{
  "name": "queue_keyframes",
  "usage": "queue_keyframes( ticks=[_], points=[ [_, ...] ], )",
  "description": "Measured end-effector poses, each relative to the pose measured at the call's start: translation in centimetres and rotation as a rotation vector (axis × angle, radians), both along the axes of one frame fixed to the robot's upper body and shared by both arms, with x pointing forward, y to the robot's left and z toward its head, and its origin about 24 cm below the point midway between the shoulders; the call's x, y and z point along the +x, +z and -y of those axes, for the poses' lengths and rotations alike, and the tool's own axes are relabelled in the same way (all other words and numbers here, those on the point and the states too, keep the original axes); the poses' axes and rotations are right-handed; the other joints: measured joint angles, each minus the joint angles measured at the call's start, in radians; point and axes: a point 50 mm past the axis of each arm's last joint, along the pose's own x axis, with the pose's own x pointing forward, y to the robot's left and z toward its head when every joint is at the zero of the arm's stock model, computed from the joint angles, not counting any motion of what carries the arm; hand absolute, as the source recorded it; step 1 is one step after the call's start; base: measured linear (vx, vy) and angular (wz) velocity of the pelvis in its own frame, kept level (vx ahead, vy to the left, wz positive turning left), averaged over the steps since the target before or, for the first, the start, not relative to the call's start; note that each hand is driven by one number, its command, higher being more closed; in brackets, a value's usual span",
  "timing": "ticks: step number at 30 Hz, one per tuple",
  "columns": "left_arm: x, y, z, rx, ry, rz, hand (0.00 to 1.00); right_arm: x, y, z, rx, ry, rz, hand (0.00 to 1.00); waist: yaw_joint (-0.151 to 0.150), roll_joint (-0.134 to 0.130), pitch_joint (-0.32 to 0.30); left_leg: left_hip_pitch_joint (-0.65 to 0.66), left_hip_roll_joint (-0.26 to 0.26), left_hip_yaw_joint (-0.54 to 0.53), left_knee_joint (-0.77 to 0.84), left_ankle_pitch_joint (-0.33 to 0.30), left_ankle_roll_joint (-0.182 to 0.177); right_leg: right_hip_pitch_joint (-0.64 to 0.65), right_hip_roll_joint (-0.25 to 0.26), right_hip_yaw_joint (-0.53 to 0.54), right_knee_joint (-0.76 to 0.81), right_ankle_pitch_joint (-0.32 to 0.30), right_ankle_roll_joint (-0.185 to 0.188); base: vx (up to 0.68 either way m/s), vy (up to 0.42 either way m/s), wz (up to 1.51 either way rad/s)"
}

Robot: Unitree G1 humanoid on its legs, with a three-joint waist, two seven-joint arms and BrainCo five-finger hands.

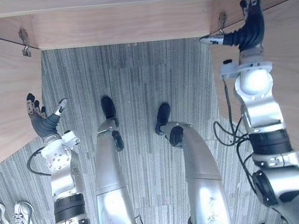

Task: Walk over to the cabinet, pick up the folder, carry it to the office cabinet, place the folder inside the office cabinet, then close the office cabinet door

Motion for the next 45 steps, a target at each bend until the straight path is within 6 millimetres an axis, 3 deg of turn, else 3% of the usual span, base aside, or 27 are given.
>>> queue_keyframes(
  ticks=[4, 5, 8, 13, 17, 27, 40, 45],
  points=[
    [-0.3, -1.3, 1.3, -0.019, -0.018, -0.039, 0.0, -1.3, -0.4, -1.6, 0.011, -0.015, 0.075, 0.0, 0.002, -0.006, -0.004, 0.003, 0.006, 0.003, 0.028, -0.03, 0.002, 0.008, 0.001, 0.01, 0.012, -0.014, 0.003, 0.0, -0.007, -0.06],
    [-0.4, -1.4, 1.4, -0.001, -0.019, -0.05, 0.0, -1.3, -0.4, -2.4, 0.012, -0.001, 0.096, 1.0, 0.001, -0.016, -0.009, 0.006, 0.006, 0.01, 0.032, -0.036, 0.004, 0.008, -0.001, 0.016, 0.017, -0.017, 0.009, 0.02, -0.006, -0.05],
    [-0.3, -1.4, 2.1, 0.031, -0.034, -0.057, 0.0, -1.5, -0.3, -4.1, -0.052, 0.004, 0.135, 1.0, 0.005, -0.032, -0.022, 0.009, 0.005, 0.012, 0.045, -0.04, 0.007, 0.013, -0.004, 0.021, 0.028, -0.02, 0.004, 0.05, -0.009, 0.01],
    [-0.1, -1.7, 3.0, 0.067, -0.053, -0.072, 0.0, -1.5, 1.1, -6.6, -0.13, 0.049, 0.208, 1.0, 0.009, -0.032, -0.022, 0.01, -0.001, 0.006, 0.045, -0.041, 0.006, 0.014, -0.008, 0.019, 0.035, -0.03, 0.003, 0.02, -0.008, 0.05],
    [-0.1, -2.2, 2.9, 0.061, -0.042, -0.088, 0.0, 0.0, 1.7, -7.5, -0.176, 0.046, 0.202, 1.0, 0.021, -0.032, -0.022, 0.01, -0.004, 0.001, 0.045, -0.045, -0.001, 0.01, -0.011, 0.017, 0.05, -0.038, -0.001, -0.01, -0.016, 0.04],
    [-0.2, -3.3, 2.9, 0.052, -0.039, -0.124, 0.0, 2.3, 3.4, -6.9, -0.219, -0.01, 0.191, 1.0, 0.041, -0.031, -0.022, -0.016, -0.015, -0.021, 0.046, -0.033, -0.009, -0.01, -0.024, -0.004, 0.075, -0.056, -0.01, 0.0, -0.02, 0.08],
    [-0.2, -3.8, 2.5, 0.018, -0.02, -0.126, 0.0, 4.7, 8.9, -4.9, -0.234, -0.051, 0.206, 1.0, 0.06, -0.03, -0.02, -0.131, -0.02, -0.039, 0.119, -0.036, -0.013, -0.118, -0.04, -0.011, 0.168, -0.09, -0.01, 0.0, -0.008, 0.03],
    [-0.2, -3.7, 2.5, 0.001, -0.012, -0.119, 0.0, 5.1, 9.5, -3.8, -0.228, -0.079, 0.19, 1.0, 0.06, -0.03, -0.02, -0.164, -0.025, -0.042, 0.134, -0.036, -0.013, -0.15, -0.05, -0.011, 0.193, -0.1, -0.008, -0.02, 0.003, 0.04]
  ],
)
